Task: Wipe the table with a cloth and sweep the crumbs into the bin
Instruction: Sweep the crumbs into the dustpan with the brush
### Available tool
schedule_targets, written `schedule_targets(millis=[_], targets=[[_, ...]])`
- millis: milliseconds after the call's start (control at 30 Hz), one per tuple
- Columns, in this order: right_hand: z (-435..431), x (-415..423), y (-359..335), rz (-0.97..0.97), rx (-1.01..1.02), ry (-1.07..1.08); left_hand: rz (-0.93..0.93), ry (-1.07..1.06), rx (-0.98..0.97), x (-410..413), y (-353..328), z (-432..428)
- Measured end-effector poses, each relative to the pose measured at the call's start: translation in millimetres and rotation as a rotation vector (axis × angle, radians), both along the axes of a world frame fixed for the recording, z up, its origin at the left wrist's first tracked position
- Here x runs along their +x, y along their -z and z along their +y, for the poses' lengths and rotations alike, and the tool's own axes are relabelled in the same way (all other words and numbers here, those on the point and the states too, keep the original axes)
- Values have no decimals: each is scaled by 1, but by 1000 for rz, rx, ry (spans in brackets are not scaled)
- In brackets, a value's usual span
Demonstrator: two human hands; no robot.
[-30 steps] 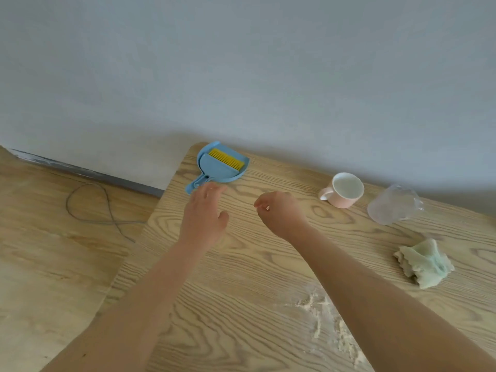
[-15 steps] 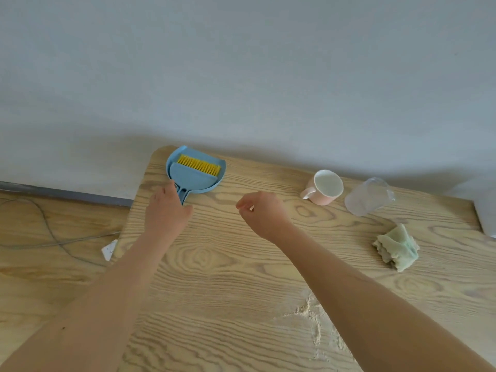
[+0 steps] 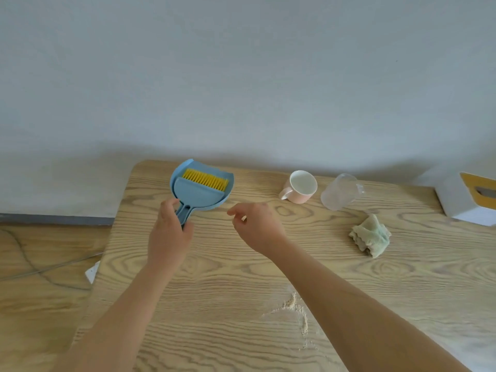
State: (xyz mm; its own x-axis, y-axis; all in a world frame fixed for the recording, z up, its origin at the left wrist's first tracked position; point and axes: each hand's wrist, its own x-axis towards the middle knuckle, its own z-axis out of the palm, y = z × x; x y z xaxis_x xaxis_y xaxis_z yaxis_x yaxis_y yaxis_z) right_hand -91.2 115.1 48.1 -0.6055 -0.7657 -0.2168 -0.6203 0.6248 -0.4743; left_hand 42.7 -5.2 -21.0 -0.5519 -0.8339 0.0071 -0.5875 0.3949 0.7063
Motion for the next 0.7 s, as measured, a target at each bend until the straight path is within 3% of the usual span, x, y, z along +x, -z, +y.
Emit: schedule_targets(millis=[333, 700], targets=[[71, -1, -29, 144, 5, -93, 68, 194, -101, -3, -48, 94], [173, -11, -41, 111, 32, -125, 7, 329, -121, -18, -70, 185]])
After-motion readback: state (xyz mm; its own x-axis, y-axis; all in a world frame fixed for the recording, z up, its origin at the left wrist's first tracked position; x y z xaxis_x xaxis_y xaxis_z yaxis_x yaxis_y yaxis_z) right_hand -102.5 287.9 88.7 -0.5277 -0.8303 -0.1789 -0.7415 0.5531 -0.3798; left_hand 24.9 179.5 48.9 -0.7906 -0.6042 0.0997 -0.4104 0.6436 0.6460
